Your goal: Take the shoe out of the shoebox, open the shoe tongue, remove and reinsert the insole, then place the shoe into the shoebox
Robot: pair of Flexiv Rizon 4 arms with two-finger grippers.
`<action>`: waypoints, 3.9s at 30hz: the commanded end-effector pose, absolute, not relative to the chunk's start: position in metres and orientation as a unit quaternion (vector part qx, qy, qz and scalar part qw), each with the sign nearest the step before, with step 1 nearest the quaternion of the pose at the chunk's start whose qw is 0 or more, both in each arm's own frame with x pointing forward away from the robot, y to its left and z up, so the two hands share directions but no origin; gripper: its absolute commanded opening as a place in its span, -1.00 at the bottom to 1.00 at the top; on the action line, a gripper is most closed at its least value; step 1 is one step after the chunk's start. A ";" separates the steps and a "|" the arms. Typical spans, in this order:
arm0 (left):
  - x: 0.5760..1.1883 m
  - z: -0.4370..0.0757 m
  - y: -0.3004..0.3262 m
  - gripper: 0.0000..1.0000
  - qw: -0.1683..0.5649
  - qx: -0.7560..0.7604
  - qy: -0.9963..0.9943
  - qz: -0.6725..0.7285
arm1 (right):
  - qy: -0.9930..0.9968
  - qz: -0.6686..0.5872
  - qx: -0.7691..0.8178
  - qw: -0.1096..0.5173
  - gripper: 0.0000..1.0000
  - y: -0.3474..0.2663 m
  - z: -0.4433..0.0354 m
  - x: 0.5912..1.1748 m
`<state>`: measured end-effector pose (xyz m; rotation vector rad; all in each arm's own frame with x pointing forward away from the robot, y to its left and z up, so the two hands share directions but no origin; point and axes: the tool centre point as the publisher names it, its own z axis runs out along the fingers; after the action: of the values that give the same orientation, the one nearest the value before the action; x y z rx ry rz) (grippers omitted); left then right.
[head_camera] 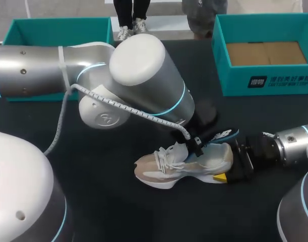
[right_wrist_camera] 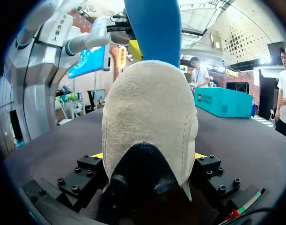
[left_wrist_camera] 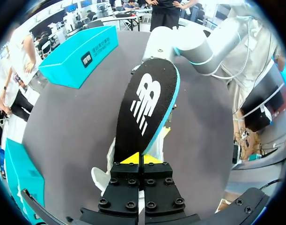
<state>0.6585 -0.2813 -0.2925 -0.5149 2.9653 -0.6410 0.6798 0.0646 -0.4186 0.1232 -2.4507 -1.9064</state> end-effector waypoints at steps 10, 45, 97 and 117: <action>0.666 -0.290 -0.305 -1.00 0.054 -0.167 0.963 -0.204 | -0.790 -0.612 0.039 0.017 -1.00 0.067 -0.422 0.679; 0.656 -0.285 -0.322 -0.25 0.155 -0.214 0.939 -0.220 | -0.790 -0.612 0.039 0.017 -1.00 0.067 -0.422 0.679; 0.674 -0.251 -0.326 -1.00 0.149 -0.120 0.940 -0.284 | -0.790 -0.612 0.039 0.017 -1.00 0.067 -0.422 0.679; 0.678 -0.218 -0.315 -1.00 0.144 -0.057 0.936 -0.315 | -0.790 -0.612 0.039 0.017 -1.00 0.067 -0.422 0.679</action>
<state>0.6779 -0.3185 -0.2185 -0.1668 2.6980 -0.9037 0.6797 0.0648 -0.4185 0.1235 -2.4502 -1.9065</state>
